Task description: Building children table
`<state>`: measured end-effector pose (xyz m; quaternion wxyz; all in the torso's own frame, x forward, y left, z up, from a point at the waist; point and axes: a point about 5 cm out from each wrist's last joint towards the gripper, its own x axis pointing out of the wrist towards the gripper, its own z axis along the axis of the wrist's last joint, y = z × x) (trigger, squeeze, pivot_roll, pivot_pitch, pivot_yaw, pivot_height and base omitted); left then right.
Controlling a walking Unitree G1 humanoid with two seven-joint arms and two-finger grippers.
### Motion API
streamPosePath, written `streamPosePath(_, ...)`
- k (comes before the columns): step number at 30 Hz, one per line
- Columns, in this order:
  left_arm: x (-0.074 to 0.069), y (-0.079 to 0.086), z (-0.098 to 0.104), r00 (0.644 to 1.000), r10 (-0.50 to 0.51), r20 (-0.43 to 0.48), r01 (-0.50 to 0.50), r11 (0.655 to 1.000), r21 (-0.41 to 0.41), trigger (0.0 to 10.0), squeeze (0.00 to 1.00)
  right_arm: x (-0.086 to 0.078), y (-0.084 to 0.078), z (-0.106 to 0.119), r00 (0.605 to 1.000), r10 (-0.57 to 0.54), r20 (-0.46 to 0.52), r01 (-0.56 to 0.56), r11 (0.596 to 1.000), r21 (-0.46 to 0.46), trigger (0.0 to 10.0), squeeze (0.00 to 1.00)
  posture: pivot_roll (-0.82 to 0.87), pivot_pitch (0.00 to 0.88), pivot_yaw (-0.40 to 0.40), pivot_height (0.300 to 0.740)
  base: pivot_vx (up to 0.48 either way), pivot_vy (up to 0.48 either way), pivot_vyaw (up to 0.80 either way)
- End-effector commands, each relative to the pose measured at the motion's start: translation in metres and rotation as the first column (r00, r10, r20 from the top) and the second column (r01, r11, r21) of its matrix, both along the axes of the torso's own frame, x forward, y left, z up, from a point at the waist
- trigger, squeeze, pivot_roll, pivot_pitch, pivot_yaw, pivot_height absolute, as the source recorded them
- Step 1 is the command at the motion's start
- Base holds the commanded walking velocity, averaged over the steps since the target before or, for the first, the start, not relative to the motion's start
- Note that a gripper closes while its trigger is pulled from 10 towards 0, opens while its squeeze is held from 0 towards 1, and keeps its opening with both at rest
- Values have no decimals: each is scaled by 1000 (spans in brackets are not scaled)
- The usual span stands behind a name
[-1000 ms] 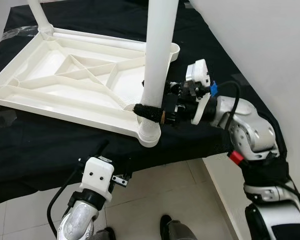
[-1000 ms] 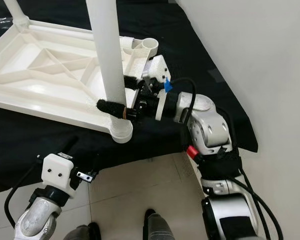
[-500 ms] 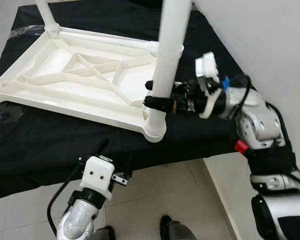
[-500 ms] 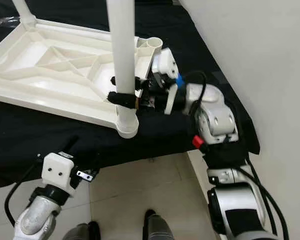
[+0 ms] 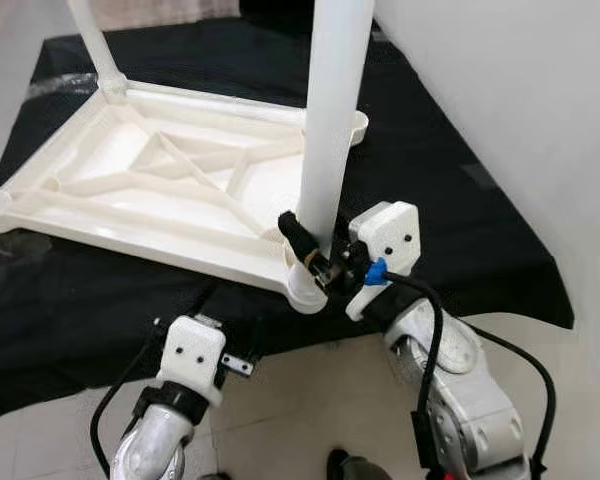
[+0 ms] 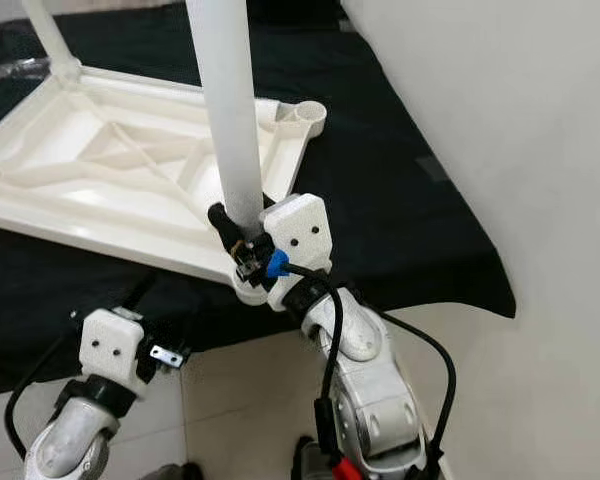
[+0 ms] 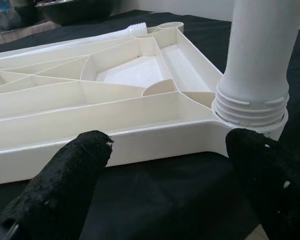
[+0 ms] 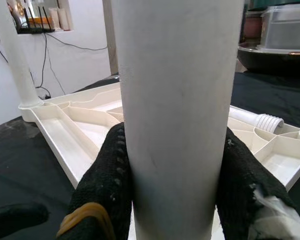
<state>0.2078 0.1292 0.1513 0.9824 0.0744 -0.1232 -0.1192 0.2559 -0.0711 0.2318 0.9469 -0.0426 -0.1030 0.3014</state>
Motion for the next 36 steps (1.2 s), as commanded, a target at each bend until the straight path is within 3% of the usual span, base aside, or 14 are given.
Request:
streamPosePath(1, -1, -1, -7, 999, -11, -36, 11, 1000, -2, 10000, 0, 12, -8, -68, 929, -61, -365, 17, 993, -121, 0, 0, -61, 311, -25, 740, 0, 0, 0)
streamPosePath(2, -1, -1, -7, 999, -11, -36, 11, 1000, -2, 10000, 0, 12, -8, -68, 929, -61, -365, 17, 993, -121, 0, 0, -61, 311, -25, 740, 0, 0, 0)
streamPosePath(3, -1, -2, -7, 999, -5, -33, 5, 1000, -4, 10000, 0, 18, -10, -64, 937, -58, -345, 11, 991, -136, 4353, 0, -57, 301, -32, 740, 0, 0, 0)
streamPosePath(4, -1, -2, -7, 999, -5, -33, 5, 1000, -4, 10000, 0, 18, -10, -64, 937, -58, -345, 11, 991, -136, 4353, 0, -57, 301, -32, 740, 0, 0, 0)
streamPosePath(5, -1, -2, -7, 1000, -1, -31, 1, 1000, -5, 10000, 0, 22, -11, -60, 945, -38, -326, -4, 992, -127, 10000, 0, -51, 297, -40, 740, 0, 0, 0)
streamPosePath(6, -1, -2, -7, 1000, -1, -31, 1, 1000, -5, 10000, 0, 22, -11, -60, 945, -38, -326, -4, 992, -127, 10000, 0, -51, 297, -40, 740, 0, 0, 0)
streamPosePath(7, -1, -3, -7, 1000, 3, -29, -3, 1000, -6, 10000, 0, 24, -9, -53, 952, 21, -307, -50, 995, -89, 10000, 714, -46, 290, -46, 740, 0, 0, 0)
streamPosePath(8, -1, -4, -7, 1000, 6, -27, -6, 1000, -7, 10000, 0, 23, -4, -40, 956, 98, -275, -108, 994, -20, 10000, 1000, -46, 290, -46, 740, 0, 0, 0)
streamPosePath(17, 1, -6, -6, 1000, -2, -28, 2, 1000, -12, 10000, 0, 29, -12, 7, 866, 488, -109, -493, 870, -21, 10000, 1000, -20, 293, -49, 740, 0, 0, 0)
streamPosePath(18, 1, -7, -6, 1000, -4, -27, 4, 1000, -13, 10000, 0, 32, -16, 11, 836, 539, -104, -546, 836, -57, 10000, 580, -21, 293, -51, 740, 0, 0, 0)
streamPosePath(19, 1, -7, -6, 1000, -4, -27, 4, 1000, -13, 10000, 0, 32, -16, 11, 836, 539, -104, -546, 836, -57, 10000, 580, -21, 293, -51, 740, 0, 0, 0)
streamPosePath(20, 2, -7, -6, 1000, -6, -27, 6, 1000, -14, 10000, 0, 34, -20, 14, 809, 577, -110, -586, 806, -87, 10000, 0, -21, 293, -51, 740, 0, 0, 0)
streamPosePath(35, 2, -13, -6, 998, -62, -32, 61, 997, -46, 10000, 0, 79, -55, 55, 775, 628, -72, -630, 759, -162, 10000, 0, -9, 281, -57, 740, 0, 0, 0)
streamPosePath(36, 2, -14, -6, 996, -80, -36, 78, 995, -56, 10000, 0, 82, -57, 57, 765, 640, -68, -642, 751, -155, 0, 0, -8, 279, -56, 740, 0, 0, 0)
